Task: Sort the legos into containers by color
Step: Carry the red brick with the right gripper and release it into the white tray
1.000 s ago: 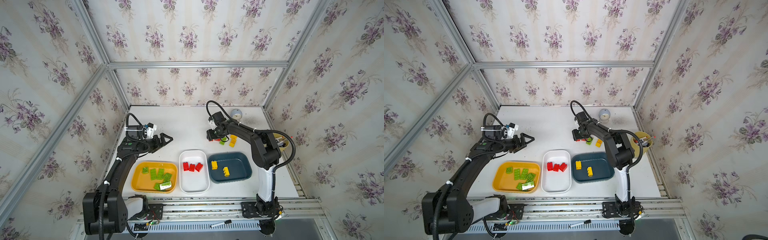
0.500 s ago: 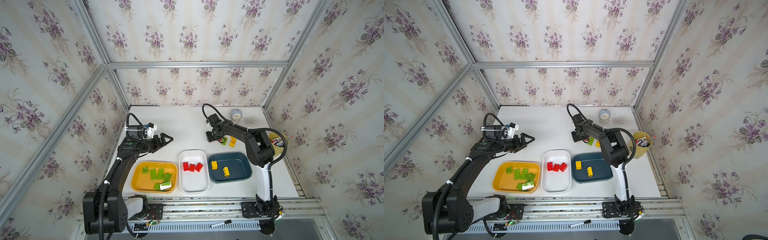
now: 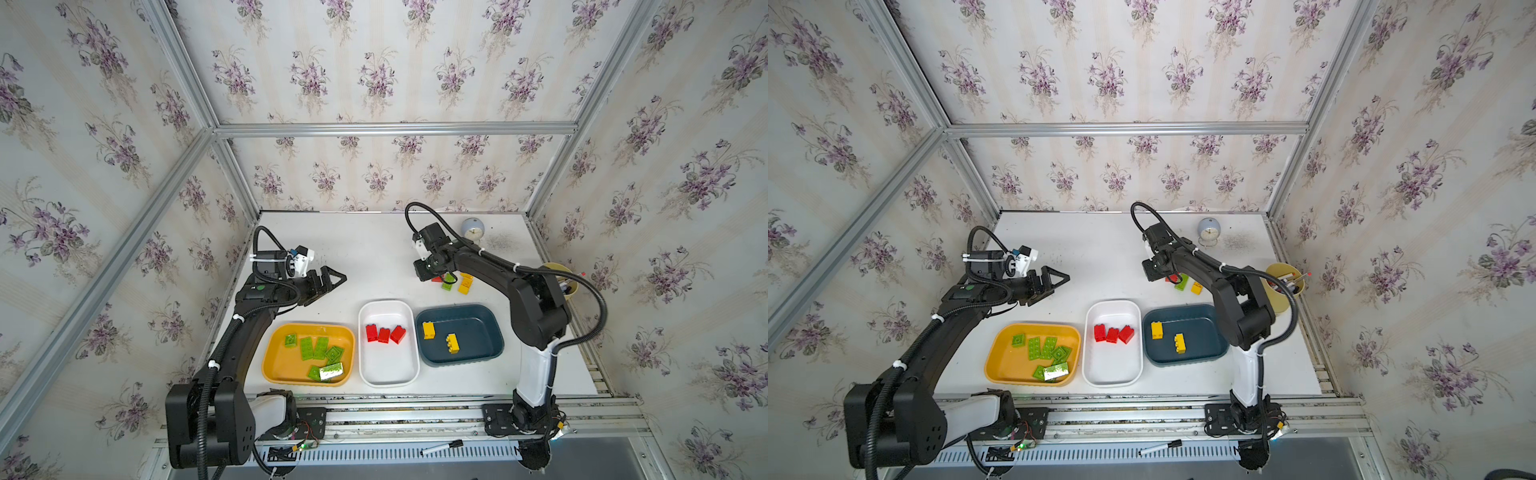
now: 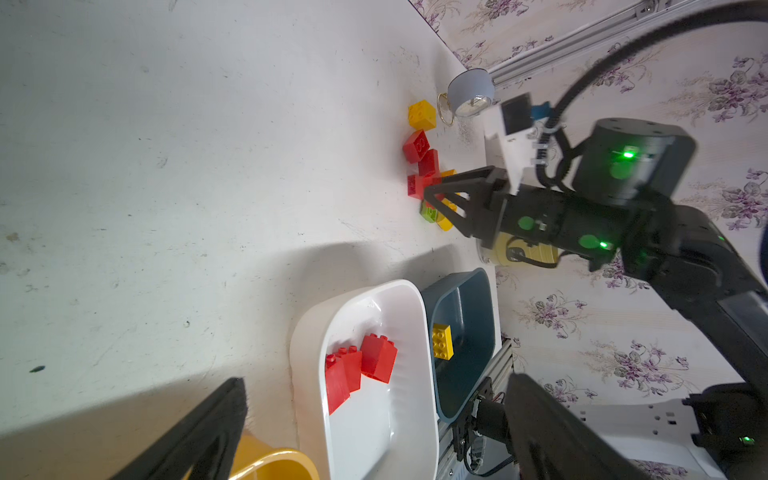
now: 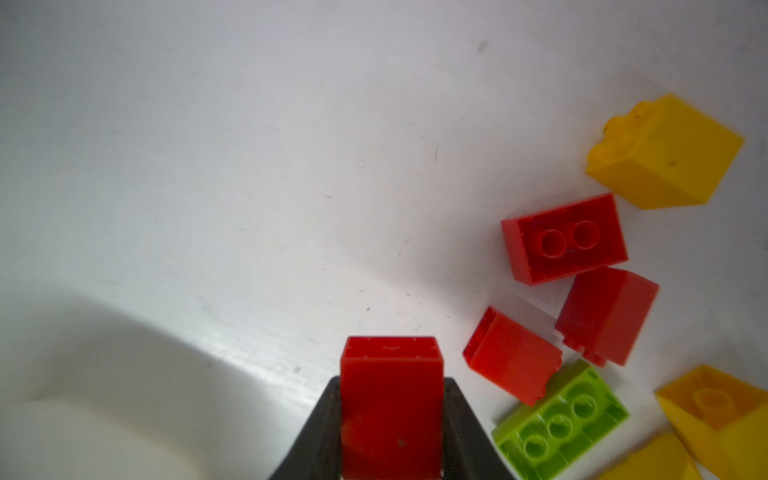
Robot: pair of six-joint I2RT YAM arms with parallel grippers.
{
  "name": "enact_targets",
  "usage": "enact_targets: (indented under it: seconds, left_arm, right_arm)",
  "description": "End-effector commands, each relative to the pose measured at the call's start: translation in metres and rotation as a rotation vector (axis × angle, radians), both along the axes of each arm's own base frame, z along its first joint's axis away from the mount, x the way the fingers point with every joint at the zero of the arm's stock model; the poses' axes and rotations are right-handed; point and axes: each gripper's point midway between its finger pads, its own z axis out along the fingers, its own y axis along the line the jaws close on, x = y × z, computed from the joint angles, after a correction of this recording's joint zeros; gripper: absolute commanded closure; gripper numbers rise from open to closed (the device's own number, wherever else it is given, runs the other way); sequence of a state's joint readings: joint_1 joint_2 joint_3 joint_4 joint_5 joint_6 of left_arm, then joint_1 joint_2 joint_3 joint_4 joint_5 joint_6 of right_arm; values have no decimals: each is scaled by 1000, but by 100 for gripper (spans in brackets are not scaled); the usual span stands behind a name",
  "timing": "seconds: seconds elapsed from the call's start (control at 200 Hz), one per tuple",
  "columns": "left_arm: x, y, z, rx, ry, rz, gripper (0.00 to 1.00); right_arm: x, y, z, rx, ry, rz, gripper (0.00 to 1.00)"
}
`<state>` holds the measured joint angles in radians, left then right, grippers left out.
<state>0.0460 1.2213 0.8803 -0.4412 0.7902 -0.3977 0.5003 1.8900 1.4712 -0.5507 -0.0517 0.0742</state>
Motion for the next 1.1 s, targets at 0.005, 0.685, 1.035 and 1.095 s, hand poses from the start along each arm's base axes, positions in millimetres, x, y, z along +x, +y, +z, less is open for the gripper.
enact_targets:
  seconds: [0.005, 0.685, 1.035, 1.095]
  left_arm:
    - [4, -1, 9, -6, -38, -11, 1]
    - [8, -2, 0, -12, -4, -14, 1]
    - [6, -3, 0, -21, -2, -22, 1]
    - [7, -3, 0, -23, 1, -23, 1]
  right_arm:
    - [-39, 38, 39, 151, -31, 178, 73]
    - [-233, 117, -10, 133, 79, 752, 48]
    - [-156, 80, 49, 323, 92, 387, 28]
    - [-128, 59, 53, 360, 107, 219, 28]
